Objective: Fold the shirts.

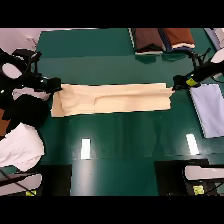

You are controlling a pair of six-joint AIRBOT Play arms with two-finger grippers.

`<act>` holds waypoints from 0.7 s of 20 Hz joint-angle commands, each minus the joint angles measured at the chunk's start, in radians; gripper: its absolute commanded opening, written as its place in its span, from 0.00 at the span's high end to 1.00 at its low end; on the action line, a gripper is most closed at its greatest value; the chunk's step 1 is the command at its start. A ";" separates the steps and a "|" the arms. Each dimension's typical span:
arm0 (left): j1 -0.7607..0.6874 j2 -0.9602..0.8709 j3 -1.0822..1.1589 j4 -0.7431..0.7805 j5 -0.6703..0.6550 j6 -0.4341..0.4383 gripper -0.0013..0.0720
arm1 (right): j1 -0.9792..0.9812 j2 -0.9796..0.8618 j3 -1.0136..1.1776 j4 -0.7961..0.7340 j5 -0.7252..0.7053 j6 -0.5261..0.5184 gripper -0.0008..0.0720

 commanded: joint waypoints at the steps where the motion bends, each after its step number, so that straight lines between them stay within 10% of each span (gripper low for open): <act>1: 0.003 -0.135 0.071 -0.038 0.101 0.024 0.95 | 0.005 -0.124 0.120 0.002 0.014 0.016 0.97; 4: 0.003 -0.170 0.071 -0.079 0.154 0.024 0.94 | 0.002 -0.173 0.171 0.057 0.006 0.014 0.97; 6: 0.003 -0.168 0.072 -0.100 0.159 0.013 0.32 | -0.005 -0.183 0.190 0.133 -0.009 -0.035 0.68; 8: 0.006 -0.166 0.087 -0.109 0.118 0.013 0.33 | -0.022 -0.180 0.190 0.158 -0.008 -0.057 0.45; 13: 0.005 -0.166 0.150 -0.113 -0.011 0.021 0.33 | -0.129 -0.149 0.069 0.157 0.043 -0.108 0.45; 14: 0.005 -0.166 0.150 -0.117 -0.014 0.021 0.59 | -0.160 -0.138 0.018 0.158 0.023 -0.111 0.45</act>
